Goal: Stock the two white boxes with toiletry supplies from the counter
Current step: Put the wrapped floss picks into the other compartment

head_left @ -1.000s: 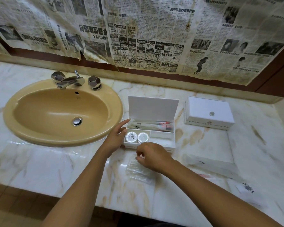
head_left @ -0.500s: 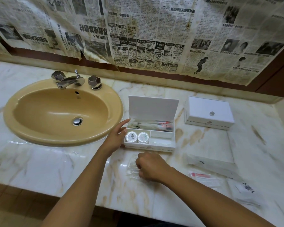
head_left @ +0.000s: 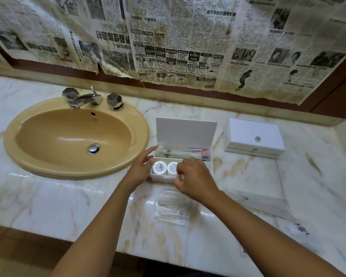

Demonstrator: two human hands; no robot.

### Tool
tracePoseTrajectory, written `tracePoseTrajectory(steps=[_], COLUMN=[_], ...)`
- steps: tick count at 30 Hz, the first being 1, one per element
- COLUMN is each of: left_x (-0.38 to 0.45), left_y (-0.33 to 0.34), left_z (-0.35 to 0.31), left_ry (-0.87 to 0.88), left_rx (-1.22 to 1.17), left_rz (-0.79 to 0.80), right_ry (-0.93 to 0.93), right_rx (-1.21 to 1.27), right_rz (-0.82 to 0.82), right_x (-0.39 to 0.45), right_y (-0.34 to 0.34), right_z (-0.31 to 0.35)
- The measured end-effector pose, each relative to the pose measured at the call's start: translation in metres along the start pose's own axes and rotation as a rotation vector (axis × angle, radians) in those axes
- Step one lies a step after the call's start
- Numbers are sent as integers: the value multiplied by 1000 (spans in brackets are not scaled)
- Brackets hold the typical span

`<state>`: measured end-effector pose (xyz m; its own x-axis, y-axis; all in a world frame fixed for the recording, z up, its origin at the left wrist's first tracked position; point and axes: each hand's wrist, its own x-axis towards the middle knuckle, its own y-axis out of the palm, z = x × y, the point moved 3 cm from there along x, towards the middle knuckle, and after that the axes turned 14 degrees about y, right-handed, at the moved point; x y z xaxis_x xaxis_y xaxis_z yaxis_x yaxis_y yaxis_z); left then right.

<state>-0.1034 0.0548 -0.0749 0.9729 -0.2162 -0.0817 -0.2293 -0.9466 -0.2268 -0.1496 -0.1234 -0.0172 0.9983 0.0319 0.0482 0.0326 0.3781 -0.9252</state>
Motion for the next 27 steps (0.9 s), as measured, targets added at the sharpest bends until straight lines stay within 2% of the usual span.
tracePoseTrajectory(steps=[3, 5, 12, 16, 27], left_x=[1, 1, 2, 2, 3], left_y=[0, 0, 1, 0, 0], left_z=[1, 0, 0, 1, 5], left_ry=[-6, -15, -13, -9, -12], left_rx=[4, 9, 15, 13, 3], left_rz=[1, -2, -9, -7, -2], right_ry=[103, 160, 371, 368, 311], right_rx=[-5, -66, -153, -204, -140], right_rz=[-78, -65, 212, 253, 252], right_x=[13, 19, 24, 23, 19], right_y=[-10, -13, -6, -1, 3], right_z=[-19, -30, -46, -46, -38])
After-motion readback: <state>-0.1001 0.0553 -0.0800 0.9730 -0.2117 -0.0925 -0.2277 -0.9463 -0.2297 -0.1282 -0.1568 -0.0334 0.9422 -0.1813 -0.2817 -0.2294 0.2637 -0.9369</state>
